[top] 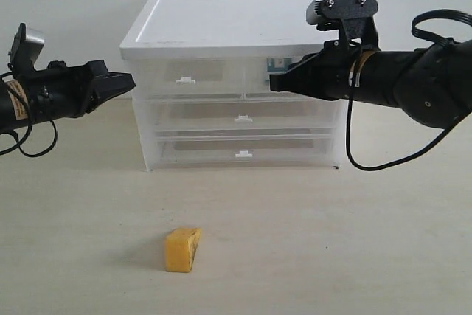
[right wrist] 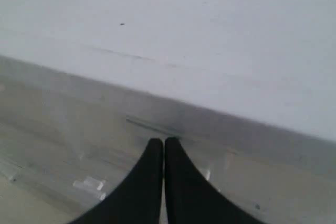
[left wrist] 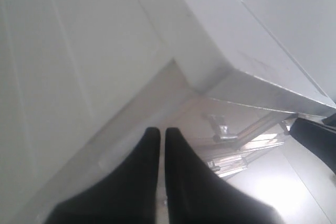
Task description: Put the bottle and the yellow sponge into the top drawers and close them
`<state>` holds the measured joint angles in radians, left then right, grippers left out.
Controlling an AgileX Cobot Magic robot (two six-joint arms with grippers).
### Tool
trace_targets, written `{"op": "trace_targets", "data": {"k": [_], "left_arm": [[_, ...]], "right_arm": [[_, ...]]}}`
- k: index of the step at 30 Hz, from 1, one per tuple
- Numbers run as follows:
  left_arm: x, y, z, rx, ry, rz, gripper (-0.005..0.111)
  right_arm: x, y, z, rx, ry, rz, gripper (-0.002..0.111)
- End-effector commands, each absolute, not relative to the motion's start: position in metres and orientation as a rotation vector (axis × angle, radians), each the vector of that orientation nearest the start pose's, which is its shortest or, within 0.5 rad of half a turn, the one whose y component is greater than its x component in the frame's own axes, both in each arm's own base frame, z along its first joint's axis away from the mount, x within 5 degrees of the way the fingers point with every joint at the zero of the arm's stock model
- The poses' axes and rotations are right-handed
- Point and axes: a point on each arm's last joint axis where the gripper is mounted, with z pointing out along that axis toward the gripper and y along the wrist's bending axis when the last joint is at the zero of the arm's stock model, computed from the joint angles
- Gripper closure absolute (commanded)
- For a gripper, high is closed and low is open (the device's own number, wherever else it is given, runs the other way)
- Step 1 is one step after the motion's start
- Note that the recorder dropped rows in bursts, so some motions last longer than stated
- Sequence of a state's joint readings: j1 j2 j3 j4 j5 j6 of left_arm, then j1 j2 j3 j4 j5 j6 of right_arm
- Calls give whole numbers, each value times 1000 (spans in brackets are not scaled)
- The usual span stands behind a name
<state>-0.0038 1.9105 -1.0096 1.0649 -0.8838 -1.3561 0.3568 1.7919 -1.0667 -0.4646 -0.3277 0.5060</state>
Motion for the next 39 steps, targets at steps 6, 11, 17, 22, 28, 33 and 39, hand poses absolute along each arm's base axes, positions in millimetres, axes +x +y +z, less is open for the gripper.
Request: {"op": "trace_targets", "data": {"k": [6,11,17,22,28,33,39], "left_arm": [[383,-66,192,88,1890,-1034,103],[383,-66,192,88,1890,-1034,103],[382,-67,191,122,1906,-1030,103],[381,-68,190,124,1920,-1041,103],[380,-68,190,95,1924,-1068,103],[379,-69,189,117,1934,-1064,103],[378,-71,188,123,1957,-1079,103]], "right_arm": [[353,138,224,-386,2005,332,108],[322,132,221,-422,1938,405,108],[320,121,222,-327,1931,425,108],[332,82,222,-153,1949,390,108],[329,78,222,-329,1939,511,108],[340,70,226,-401,1976,795,108],[367,51,210,-271,1901,1078,108]]}}
